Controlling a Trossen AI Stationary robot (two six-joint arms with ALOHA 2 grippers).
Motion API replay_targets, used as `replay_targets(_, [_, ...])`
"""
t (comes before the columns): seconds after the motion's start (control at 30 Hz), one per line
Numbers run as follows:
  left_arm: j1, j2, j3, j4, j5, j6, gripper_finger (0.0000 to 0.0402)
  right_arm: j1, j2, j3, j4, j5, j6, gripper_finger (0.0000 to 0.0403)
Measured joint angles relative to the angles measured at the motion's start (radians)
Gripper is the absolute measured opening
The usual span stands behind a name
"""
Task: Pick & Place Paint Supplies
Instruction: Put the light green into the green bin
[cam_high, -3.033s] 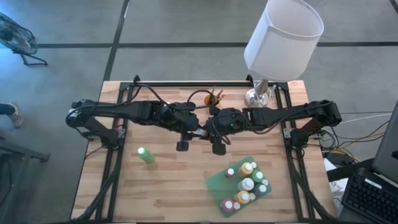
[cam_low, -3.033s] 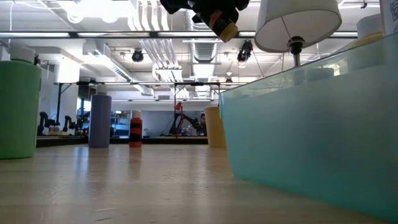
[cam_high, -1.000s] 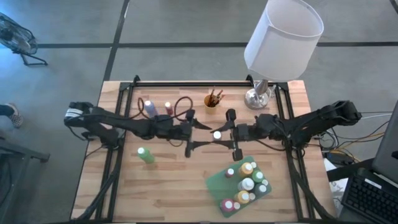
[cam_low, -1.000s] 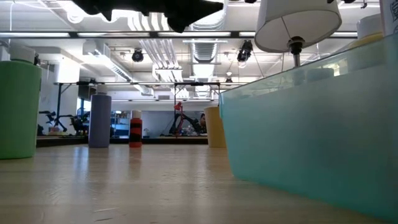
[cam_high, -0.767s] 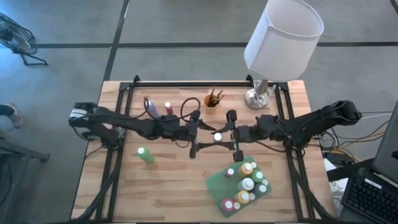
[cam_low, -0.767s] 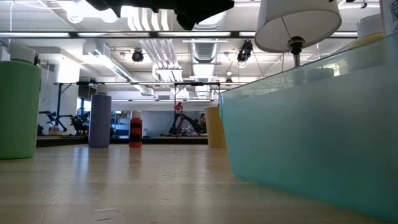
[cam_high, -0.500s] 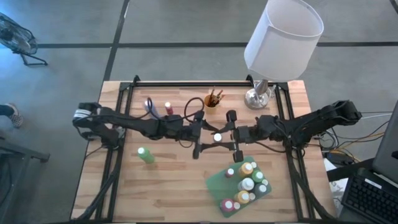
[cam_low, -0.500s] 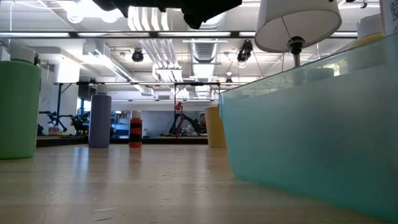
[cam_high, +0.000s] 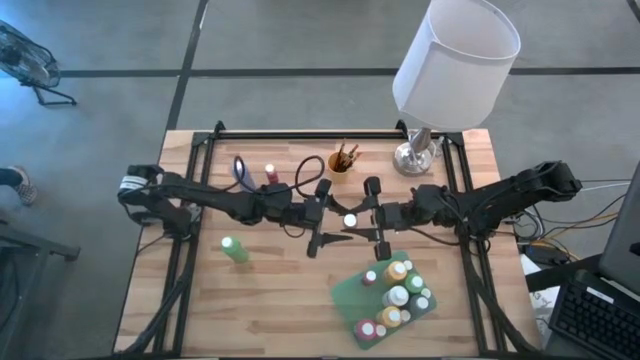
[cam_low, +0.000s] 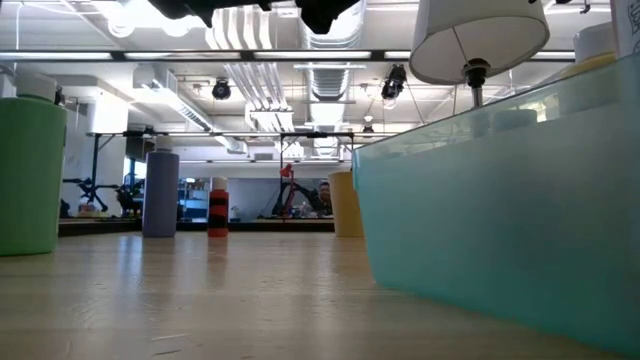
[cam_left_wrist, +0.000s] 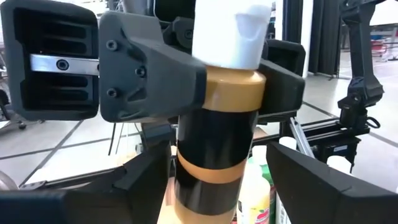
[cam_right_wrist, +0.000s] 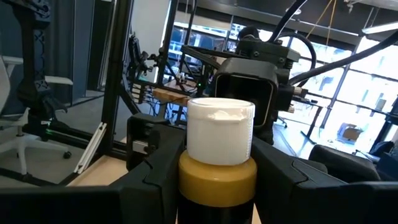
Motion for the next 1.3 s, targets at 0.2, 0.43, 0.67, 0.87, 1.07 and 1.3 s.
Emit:
replay_targets(0.2, [0.000,0.030,0.012,0.018,-0.001,0.001,0.0259,0.000,0.000,0.000,0.011,0.000,-0.004,0.0144])
replay_targets(0.43, [0.001,0.071,0.049,0.025,-0.001,0.026,0.0254,0.001,0.000,-0.001,0.009,0.000,-0.005,0.0144])
replay_targets(0.67, [0.001,0.077,0.049,0.019,-0.001,0.025,0.0235,0.002,0.000,-0.002,0.000,0.000,-0.010,0.0144])
replay_targets(0.87, [0.001,0.076,0.049,0.001,-0.003,0.022,0.0186,0.003,0.000,-0.002,-0.001,-0.001,-0.014,0.0144])
replay_targets(1.07, [0.001,0.074,0.049,-0.004,-0.005,0.025,0.0140,0.006,0.000,-0.002,0.000,-0.002,-0.009,0.0144])
replay_targets(1.3, [0.001,0.073,0.049,-0.008,-0.003,0.021,0.0144,0.006,0.000,-0.002,-0.001,-0.001,-0.009,0.0144])
